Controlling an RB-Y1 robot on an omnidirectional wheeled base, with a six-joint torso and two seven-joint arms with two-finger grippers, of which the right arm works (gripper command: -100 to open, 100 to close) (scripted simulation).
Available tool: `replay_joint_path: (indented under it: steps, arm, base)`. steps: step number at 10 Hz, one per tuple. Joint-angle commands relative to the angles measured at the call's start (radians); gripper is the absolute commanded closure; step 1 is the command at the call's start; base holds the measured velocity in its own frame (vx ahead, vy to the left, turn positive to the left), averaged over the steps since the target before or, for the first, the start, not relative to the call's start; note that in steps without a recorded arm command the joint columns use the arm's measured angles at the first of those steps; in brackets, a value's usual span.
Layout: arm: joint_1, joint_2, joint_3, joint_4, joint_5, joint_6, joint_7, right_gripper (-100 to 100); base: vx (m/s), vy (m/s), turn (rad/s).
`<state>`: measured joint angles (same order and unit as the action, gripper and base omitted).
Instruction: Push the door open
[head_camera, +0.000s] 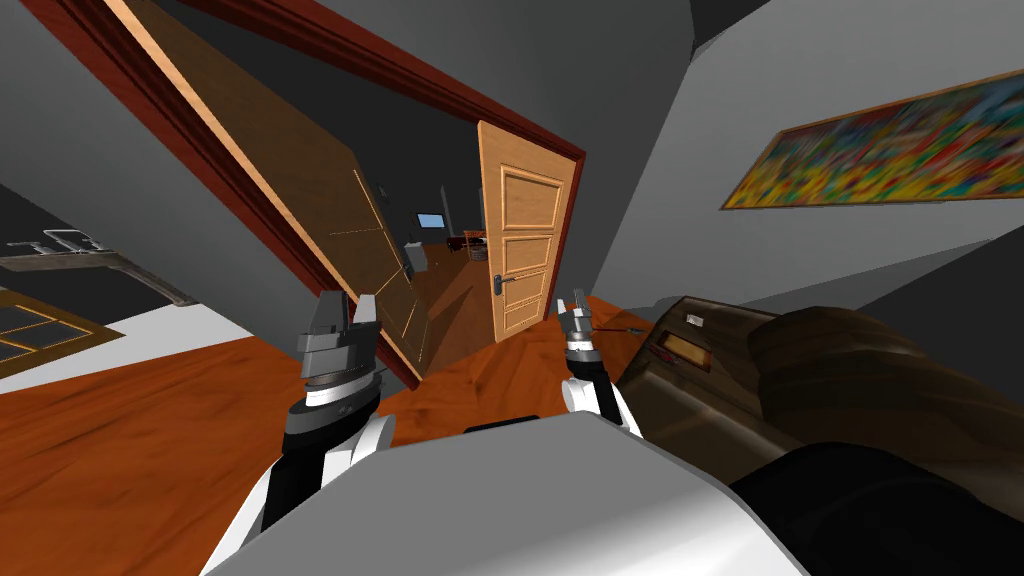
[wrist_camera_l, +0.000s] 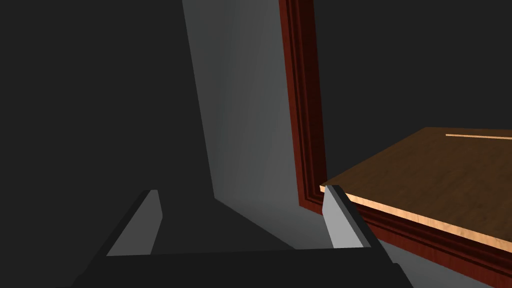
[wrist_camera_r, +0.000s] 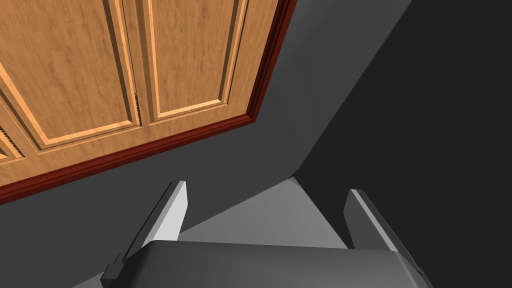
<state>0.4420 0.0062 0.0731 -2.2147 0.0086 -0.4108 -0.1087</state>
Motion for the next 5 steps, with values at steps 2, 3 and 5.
replay_joint_path:
  steps: [2, 3, 5]
  arm:
    - [-0.051, -0.009, 0.02, 0.079, 0.008, -0.003, -0.012, -100]
    - [-0.071, -0.014, 0.027, 0.113, 0.01, -0.004, -0.018, -100]
    - [-0.113, -0.024, 0.042, 0.172, 0.015, -0.006, -0.03, -100]
  base:
    - [0.092, -0.018, -0.019]
    - [0.094, -0.017, -0.021]
    - [0.104, -0.008, -0.021]
